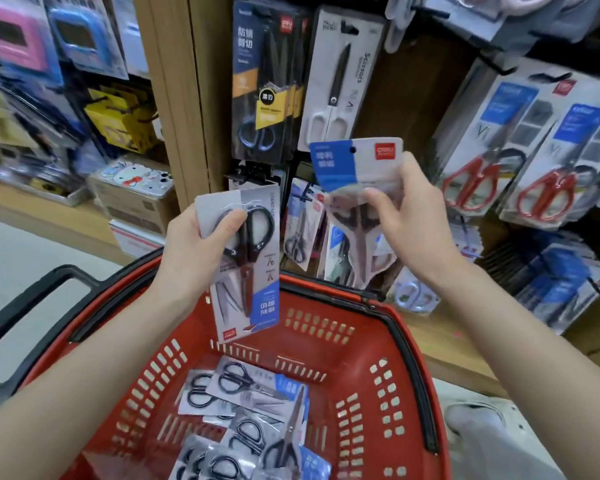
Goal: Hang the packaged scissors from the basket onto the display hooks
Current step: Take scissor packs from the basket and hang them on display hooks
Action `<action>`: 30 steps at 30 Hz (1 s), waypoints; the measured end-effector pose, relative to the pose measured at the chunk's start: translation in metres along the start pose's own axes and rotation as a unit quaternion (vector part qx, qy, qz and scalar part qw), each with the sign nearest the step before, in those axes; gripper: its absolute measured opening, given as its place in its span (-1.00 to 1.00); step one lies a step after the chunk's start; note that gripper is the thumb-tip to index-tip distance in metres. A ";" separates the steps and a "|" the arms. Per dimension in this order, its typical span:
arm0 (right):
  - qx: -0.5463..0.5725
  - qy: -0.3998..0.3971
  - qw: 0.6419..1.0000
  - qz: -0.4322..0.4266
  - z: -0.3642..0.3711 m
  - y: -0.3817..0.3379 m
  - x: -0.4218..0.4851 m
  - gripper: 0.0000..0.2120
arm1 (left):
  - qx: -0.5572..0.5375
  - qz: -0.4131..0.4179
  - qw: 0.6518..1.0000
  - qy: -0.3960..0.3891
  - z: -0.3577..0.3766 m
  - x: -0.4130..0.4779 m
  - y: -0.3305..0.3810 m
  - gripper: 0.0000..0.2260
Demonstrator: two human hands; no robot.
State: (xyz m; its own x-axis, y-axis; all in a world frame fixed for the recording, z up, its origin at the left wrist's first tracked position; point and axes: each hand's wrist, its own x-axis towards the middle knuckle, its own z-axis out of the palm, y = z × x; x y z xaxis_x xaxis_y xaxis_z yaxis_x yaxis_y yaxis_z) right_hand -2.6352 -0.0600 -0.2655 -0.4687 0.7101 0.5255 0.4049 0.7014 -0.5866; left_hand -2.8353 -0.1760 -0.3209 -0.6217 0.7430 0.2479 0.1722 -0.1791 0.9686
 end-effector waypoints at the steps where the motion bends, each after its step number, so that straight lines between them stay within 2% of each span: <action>1: 0.003 0.016 1.000 0.009 -0.003 0.008 0.007 -0.84 | 0.008 -0.004 1.000 -0.003 0.001 0.000 -0.002 -0.90; 4: 0.010 0.038 0.999 0.028 -0.001 0.034 0.019 -0.83 | 0.015 -0.014 1.000 -0.006 0.006 0.000 -0.010 -0.90; 13: -0.049 -0.029 0.980 0.189 0.053 0.115 -0.003 -0.95 | 0.038 -0.034 0.998 -0.028 0.014 0.006 -0.035 -0.88; 17: -0.039 -0.005 0.957 0.288 0.077 0.149 -0.014 -0.78 | 0.059 -0.018 0.998 -0.032 0.020 0.009 -0.041 -0.82; 20: 0.020 0.035 0.938 0.344 0.090 0.160 -0.013 -0.82 | 0.060 -0.035 0.997 -0.040 0.022 0.015 -0.050 -0.86; 23: 0.059 0.047 0.932 0.354 0.096 0.156 -0.006 -0.93 | 0.065 -0.044 0.996 -0.050 0.024 0.022 -0.057 -0.89; 28: 0.055 0.047 0.929 0.362 0.102 0.163 0.005 -0.74 | 0.066 -0.044 0.995 -0.059 0.030 0.027 -0.063 -0.89; 30: 0.056 0.037 0.927 0.369 0.099 0.167 0.005 -0.73 | 0.068 -0.042 0.995 -0.060 0.033 0.028 -0.065 -0.87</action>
State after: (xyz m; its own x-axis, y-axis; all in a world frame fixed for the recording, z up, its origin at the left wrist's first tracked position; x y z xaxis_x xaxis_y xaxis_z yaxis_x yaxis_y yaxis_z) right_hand -2.6478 0.0543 -0.4216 -0.0392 0.9992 -0.0055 0.5078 0.0151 -0.8614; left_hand -2.8390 -0.1222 -0.3776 -0.5439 0.8247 0.1553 0.2305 -0.0311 0.9726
